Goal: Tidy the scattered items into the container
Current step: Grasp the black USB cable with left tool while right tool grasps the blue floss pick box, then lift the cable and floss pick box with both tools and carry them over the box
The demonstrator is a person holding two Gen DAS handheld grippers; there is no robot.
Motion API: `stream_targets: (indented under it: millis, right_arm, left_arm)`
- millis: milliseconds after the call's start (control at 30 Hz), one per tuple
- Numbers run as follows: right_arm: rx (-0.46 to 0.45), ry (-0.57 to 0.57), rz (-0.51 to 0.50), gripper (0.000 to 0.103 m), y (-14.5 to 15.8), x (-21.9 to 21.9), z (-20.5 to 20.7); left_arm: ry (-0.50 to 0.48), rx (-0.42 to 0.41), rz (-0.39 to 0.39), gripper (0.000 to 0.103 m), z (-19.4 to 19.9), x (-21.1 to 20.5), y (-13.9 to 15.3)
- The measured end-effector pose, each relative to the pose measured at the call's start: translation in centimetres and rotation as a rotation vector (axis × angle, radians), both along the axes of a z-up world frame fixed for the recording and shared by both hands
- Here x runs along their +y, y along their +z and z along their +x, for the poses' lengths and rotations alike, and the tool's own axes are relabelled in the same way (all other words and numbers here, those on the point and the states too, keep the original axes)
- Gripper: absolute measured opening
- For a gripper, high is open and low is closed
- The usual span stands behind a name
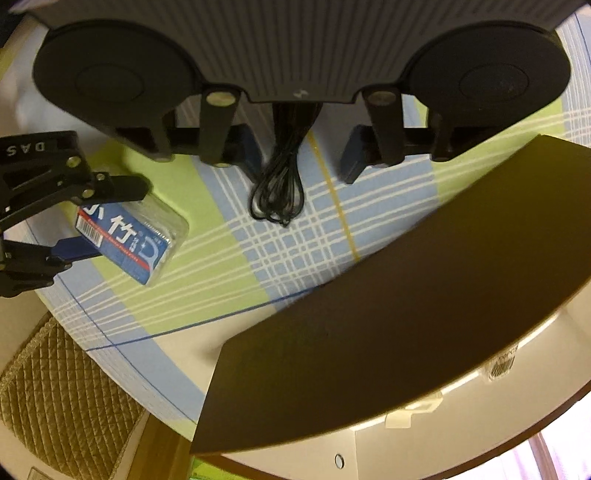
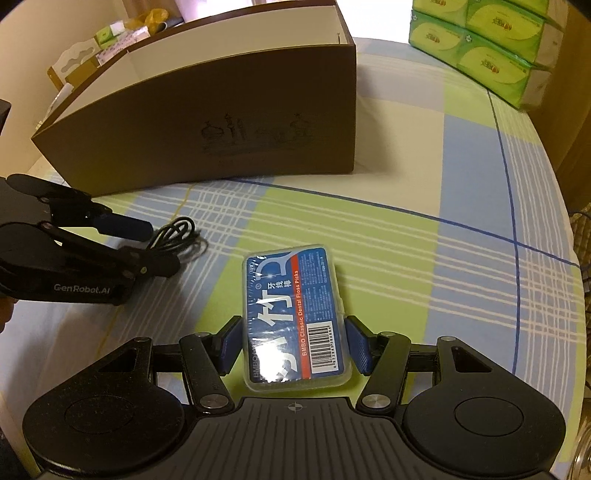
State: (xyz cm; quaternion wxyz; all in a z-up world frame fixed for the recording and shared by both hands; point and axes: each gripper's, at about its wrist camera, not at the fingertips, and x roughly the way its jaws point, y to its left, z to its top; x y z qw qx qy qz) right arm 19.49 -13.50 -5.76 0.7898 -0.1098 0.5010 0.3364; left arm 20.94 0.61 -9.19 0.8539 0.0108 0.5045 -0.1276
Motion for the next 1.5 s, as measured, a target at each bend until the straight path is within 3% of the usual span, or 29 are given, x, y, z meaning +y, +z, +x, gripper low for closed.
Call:
stream_targets:
  millis: [67, 100, 167, 667, 700, 733, 833, 1067, 1167, 1233, 1500]
  right_arm:
    - [0.002, 0.001, 0.002, 0.061, 0.0, 0.0, 0.1]
    - [0.006, 0.004, 0.005, 0.062, 0.1, 0.1, 0.1]
    - [0.008, -0.003, 0.008, 0.078, 0.1, 0.2, 0.1]
    - [-0.062, 0.076, -0.046, 0.079, -0.5, 2.1, 0.0]
    - [-0.075, 0.087, -0.056, 0.078, -0.6, 2.3, -0.2]
    - [-0.091, 0.1, -0.064, 0.071, -0.7, 2.5, -0.3]
    - [-0.107, 0.128, -0.07, 0.062, -0.7, 2.8, -0.5]
    - [-0.105, 0.169, -0.068, 0.06, -0.7, 2.9, -1.7]
    - [-0.099, 0.196, -0.065, 0.06, -0.8, 3.1, -2.8]
    - [-0.095, 0.211, -0.061, 0.06, -0.8, 3.2, -3.6]
    - [-0.068, 0.255, -0.047, 0.06, -0.7, 3.3, -5.1]
  left_arm:
    - [0.005, -0.006, -0.003, 0.02, -0.3, 0.3, 0.0]
    - [0.019, -0.003, -0.009, 0.017, -0.5, 0.6, 0.0]
    - [0.057, 0.008, -0.016, 0.012, -0.7, 1.2, 0.0]
    - [0.276, 0.091, -0.042, 0.012, -8.6, 6.8, 0.0]
    - [0.284, 0.093, -0.052, 0.012, -8.8, 6.9, 0.0]
    - [0.291, 0.092, -0.06, 0.013, -8.9, 6.9, 0.0]
    - [0.287, 0.081, -0.054, 0.017, -9.0, 6.5, -0.2]
    - [0.25, 0.043, -0.012, 0.022, -8.2, 5.3, -0.3]
    - [0.228, 0.04, 0.004, 0.019, -8.2, 4.9, -0.4]
    - [0.224, 0.043, -0.001, 0.011, -8.4, 4.8, -0.4]
    - [0.213, 0.066, -0.021, 0.011, -9.3, 4.5, -0.3]
